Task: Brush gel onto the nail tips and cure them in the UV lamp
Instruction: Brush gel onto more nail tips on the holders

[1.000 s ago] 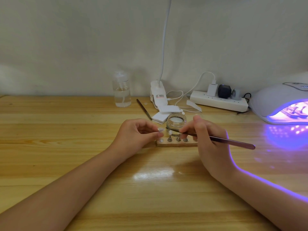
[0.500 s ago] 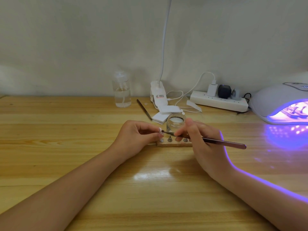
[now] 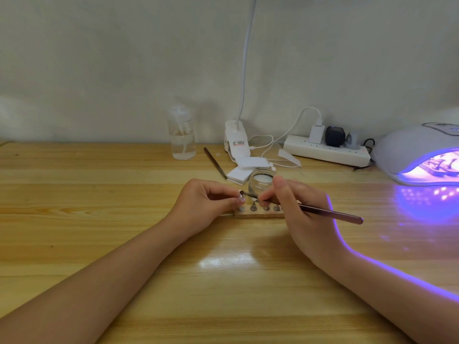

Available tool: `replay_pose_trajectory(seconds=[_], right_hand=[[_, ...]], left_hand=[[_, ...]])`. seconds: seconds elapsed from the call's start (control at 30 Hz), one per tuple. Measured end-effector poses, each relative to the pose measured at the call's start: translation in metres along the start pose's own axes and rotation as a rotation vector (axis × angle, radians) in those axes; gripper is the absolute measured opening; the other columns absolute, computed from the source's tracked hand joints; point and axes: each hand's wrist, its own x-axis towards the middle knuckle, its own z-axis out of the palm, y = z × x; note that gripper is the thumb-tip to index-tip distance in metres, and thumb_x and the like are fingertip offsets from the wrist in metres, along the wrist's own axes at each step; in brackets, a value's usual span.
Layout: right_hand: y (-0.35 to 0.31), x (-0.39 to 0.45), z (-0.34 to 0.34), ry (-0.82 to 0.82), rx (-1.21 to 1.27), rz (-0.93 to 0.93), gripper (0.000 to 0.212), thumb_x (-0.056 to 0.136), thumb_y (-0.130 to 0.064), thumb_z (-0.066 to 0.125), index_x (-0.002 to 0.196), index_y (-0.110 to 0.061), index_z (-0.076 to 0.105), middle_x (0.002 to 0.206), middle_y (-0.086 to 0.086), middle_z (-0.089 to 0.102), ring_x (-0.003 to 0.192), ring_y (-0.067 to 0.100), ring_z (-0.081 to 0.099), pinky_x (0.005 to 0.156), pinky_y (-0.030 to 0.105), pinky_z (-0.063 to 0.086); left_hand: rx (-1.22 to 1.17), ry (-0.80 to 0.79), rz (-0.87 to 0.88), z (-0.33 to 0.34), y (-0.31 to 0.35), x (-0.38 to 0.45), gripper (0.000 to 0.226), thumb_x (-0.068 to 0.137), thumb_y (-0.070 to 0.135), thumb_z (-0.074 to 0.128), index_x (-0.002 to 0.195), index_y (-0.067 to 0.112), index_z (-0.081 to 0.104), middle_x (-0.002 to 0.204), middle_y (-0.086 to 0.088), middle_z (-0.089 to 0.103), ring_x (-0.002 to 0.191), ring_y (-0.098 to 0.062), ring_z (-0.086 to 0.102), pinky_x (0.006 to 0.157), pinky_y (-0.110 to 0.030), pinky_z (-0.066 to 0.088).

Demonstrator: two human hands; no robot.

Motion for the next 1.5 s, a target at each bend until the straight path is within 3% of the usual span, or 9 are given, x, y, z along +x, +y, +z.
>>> replay_pose_trajectory(seconds=[0.13, 0.37, 0.57, 0.87, 1.1, 1.17, 1.3, 1.5], right_hand=[[-0.0006, -0.002, -0.0013, 0.018, 0.103, -0.001, 0.041, 0.087, -0.037, 0.046, 0.062, -0.013, 0.067, 0.059, 0.0, 0.066, 0.057, 0.009, 0.063, 0.063, 0.017, 0.049], [-0.0009, 0.0011, 0.0002, -0.007, -0.088, -0.043, 0.032, 0.087, -0.04, 0.039, 0.069, -0.031, 0.064, 0.066, -0.011, 0.065, 0.07, 0.004, 0.062, 0.067, 0.016, 0.046], [0.0004, -0.0016, -0.0008, 0.008, 0.065, -0.022, 0.043, 0.087, -0.039, 0.041, 0.061, -0.016, 0.067, 0.058, -0.001, 0.064, 0.056, 0.008, 0.061, 0.063, 0.019, 0.05], [0.0007, 0.0017, 0.0009, -0.007, -0.113, -0.052, 0.033, 0.088, -0.041, 0.039, 0.069, -0.031, 0.064, 0.067, -0.012, 0.065, 0.071, 0.005, 0.062, 0.068, 0.021, 0.047], [0.0014, -0.0019, -0.0019, 0.026, 0.057, -0.024, 0.043, 0.086, -0.039, 0.042, 0.058, -0.017, 0.066, 0.055, 0.0, 0.063, 0.055, 0.007, 0.061, 0.065, 0.016, 0.048], [-0.0002, -0.001, -0.0034, 0.055, 0.094, 0.01, 0.042, 0.086, -0.04, 0.044, 0.058, -0.017, 0.066, 0.057, 0.003, 0.064, 0.055, 0.009, 0.061, 0.062, 0.021, 0.049], [0.0001, 0.0023, -0.0052, 0.132, 0.145, 0.076, 0.04, 0.088, -0.03, 0.042, 0.058, -0.014, 0.065, 0.051, -0.003, 0.063, 0.053, 0.005, 0.06, 0.055, 0.009, 0.041], [0.002, 0.0037, -0.0053, 0.147, 0.15, 0.074, 0.041, 0.088, -0.029, 0.04, 0.06, -0.013, 0.065, 0.051, 0.001, 0.062, 0.053, 0.005, 0.058, 0.055, 0.009, 0.039]], left_hand=[[0.007, -0.004, -0.003, 0.0008, 0.0003, -0.0005, 0.015, 0.071, 0.001, 0.073, 0.073, 0.016, 0.073, 0.07, 0.008, 0.071, 0.072, -0.004, 0.067, 0.072, -0.014, 0.051], [0.027, -0.025, 0.018, 0.0008, 0.0028, -0.0019, 0.014, 0.072, 0.002, 0.073, 0.074, 0.015, 0.074, 0.074, 0.002, 0.072, 0.071, -0.003, 0.066, 0.068, -0.013, 0.05], [0.044, 0.019, 0.004, 0.0016, 0.003, -0.0015, 0.016, 0.072, 0.0, 0.073, 0.072, 0.016, 0.073, 0.075, 0.005, 0.071, 0.073, -0.005, 0.066, 0.073, -0.017, 0.052], [0.075, -0.01, 0.025, 0.0019, 0.005, -0.0021, 0.018, 0.073, 0.0, 0.072, 0.071, 0.018, 0.073, 0.071, 0.003, 0.07, 0.068, -0.003, 0.063, 0.066, -0.013, 0.048], [0.076, 0.008, 0.017, 0.0018, 0.0033, -0.001, 0.016, 0.073, 0.001, 0.072, 0.071, 0.017, 0.073, 0.075, 0.004, 0.071, 0.075, -0.013, 0.066, 0.076, -0.029, 0.051], [0.073, -0.008, 0.01, 0.0011, 0.0032, -0.0004, 0.014, 0.073, 0.003, 0.073, 0.072, 0.017, 0.073, 0.074, 0.007, 0.071, 0.076, -0.012, 0.066, 0.075, -0.025, 0.052], [0.088, -0.029, 0.002, 0.0012, 0.003, -0.0001, 0.015, 0.071, 0.008, 0.075, 0.07, 0.023, 0.073, 0.076, 0.012, 0.071, 0.074, 0.004, 0.064, 0.067, -0.004, 0.043], [0.084, -0.076, -0.03, 0.0018, 0.002, 0.0031, 0.016, 0.071, 0.008, 0.075, 0.069, 0.024, 0.072, 0.074, 0.017, 0.07, 0.075, 0.008, 0.062, 0.068, -0.001, 0.041]])
